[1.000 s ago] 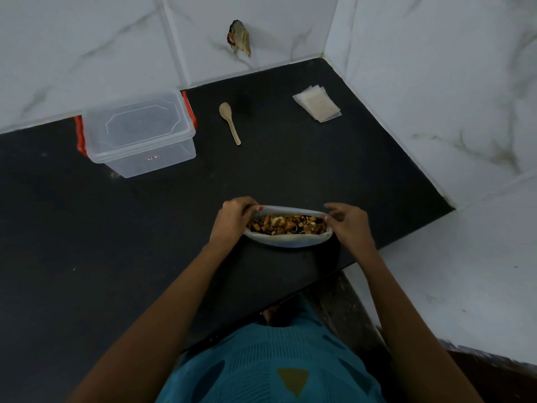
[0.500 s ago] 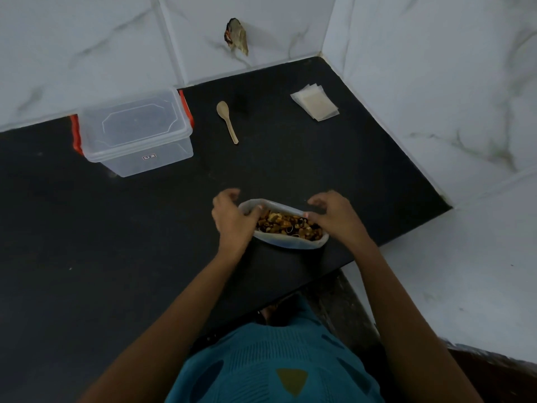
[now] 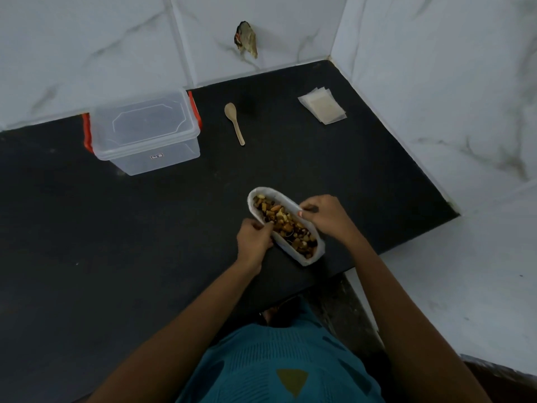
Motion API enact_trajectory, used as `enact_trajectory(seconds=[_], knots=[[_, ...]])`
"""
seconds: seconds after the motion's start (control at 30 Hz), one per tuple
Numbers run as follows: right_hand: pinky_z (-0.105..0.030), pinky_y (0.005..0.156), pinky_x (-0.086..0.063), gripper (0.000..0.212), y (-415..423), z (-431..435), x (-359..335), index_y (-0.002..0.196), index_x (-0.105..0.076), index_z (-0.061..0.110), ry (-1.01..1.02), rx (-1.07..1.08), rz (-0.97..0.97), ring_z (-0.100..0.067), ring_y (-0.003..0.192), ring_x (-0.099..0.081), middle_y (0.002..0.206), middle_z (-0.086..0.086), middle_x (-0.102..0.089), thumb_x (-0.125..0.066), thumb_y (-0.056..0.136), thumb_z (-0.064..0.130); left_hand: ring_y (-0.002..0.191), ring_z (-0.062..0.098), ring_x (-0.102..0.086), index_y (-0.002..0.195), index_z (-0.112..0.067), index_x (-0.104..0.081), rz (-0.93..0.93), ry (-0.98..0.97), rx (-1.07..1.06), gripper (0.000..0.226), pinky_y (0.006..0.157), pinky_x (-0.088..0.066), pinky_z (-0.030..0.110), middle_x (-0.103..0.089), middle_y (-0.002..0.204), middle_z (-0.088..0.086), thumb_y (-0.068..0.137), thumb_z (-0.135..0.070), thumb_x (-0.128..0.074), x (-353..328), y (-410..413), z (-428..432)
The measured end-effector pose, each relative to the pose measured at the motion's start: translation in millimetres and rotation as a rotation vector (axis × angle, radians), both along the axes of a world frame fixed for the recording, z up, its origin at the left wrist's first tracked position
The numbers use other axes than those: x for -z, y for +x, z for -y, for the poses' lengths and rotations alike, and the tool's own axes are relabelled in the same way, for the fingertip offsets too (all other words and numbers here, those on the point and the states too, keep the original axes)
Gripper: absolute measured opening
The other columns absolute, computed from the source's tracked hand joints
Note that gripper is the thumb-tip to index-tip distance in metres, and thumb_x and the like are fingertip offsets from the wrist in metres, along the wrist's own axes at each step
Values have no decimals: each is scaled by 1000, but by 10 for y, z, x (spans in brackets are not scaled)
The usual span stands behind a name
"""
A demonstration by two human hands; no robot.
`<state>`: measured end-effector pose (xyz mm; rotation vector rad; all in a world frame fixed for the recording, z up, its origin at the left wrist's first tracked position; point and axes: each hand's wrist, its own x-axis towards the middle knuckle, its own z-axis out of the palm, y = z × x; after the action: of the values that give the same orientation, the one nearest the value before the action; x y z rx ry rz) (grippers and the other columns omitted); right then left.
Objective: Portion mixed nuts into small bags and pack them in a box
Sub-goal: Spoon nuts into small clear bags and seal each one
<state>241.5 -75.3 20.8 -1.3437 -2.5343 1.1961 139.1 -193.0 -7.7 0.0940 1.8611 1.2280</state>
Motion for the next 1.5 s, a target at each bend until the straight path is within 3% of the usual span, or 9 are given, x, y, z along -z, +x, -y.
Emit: enact_trajectory(seconds=[0.17,0.3,0.4,0.5,0.8,0.87,1.03,1.33,1.5], knots=[[-26,71,-55,17,123,126,88,103,-64,2,-359,402,-253,-18,90,-63,102,-13,-65,-58,88,9,97,23,-62,87,-16,-54,-50,130,1,5,85,-54,37,-60,95,6,90,-13,-58,-65,-131,-119],[-28,75,-54,18,129,191,202,102,-64,7,-258,460,-204,-15,87,-62,99,-7,-66,-60,88,18,88,11,-56,106,-10,-50,-231,32,197,34,71,-50,19,-55,95,0,80,-17,-71,-9,-5,-121],[-28,72,-54,19,129,171,175,101,-64,6,-251,435,-185,-14,82,-62,94,-5,-65,-61,88,18,91,13,-56,111,-4,-52,-263,-2,212,36,76,-51,25,-57,99,4,80,-9,-70,11,11,-78],[-31,74,-54,14,171,82,157,97,-66,3,-198,472,-190,-17,81,-62,94,-10,-66,-61,87,12,86,16,-62,108,1,-58,-47,79,135,26,76,-55,26,-63,92,6,83,-1,-64,-6,-80,-84],[-6,49,-46,8,153,22,85,92,-63,6,-260,479,-219,-5,69,-58,87,-5,-63,-62,86,10,79,14,-59,85,-3,-59,594,214,-232,8,72,-55,24,-61,86,8,89,0,-54,-100,-147,-185],[-9,50,-48,11,141,14,62,95,-63,3,-316,424,-204,-7,71,-59,88,-6,-63,-62,86,8,77,14,-59,84,-3,-59,544,213,-214,8,63,-55,20,-61,84,8,89,0,-54,-114,-150,-210],[-16,59,-52,9,138,-26,44,94,-64,5,-316,416,-209,-10,75,-62,90,-7,-65,-61,86,9,81,12,-63,87,-6,-60,223,192,11,6,70,-55,20,-63,88,7,89,-3,-55,-105,-169,-197],[-6,52,-46,17,170,60,182,99,-62,2,-197,393,-180,-5,71,-56,89,-4,-60,-61,87,15,75,13,-62,95,-9,-55,12,37,215,5,67,-55,21,-61,91,8,91,-7,-55,-4,-180,-104],[-27,71,-52,17,175,67,198,96,-65,2,-131,411,-171,-15,78,-60,91,-8,-65,-63,86,16,72,11,-63,91,-5,-60,-42,131,223,4,61,-55,16,-63,82,6,88,-3,-59,-35,-144,-119]])
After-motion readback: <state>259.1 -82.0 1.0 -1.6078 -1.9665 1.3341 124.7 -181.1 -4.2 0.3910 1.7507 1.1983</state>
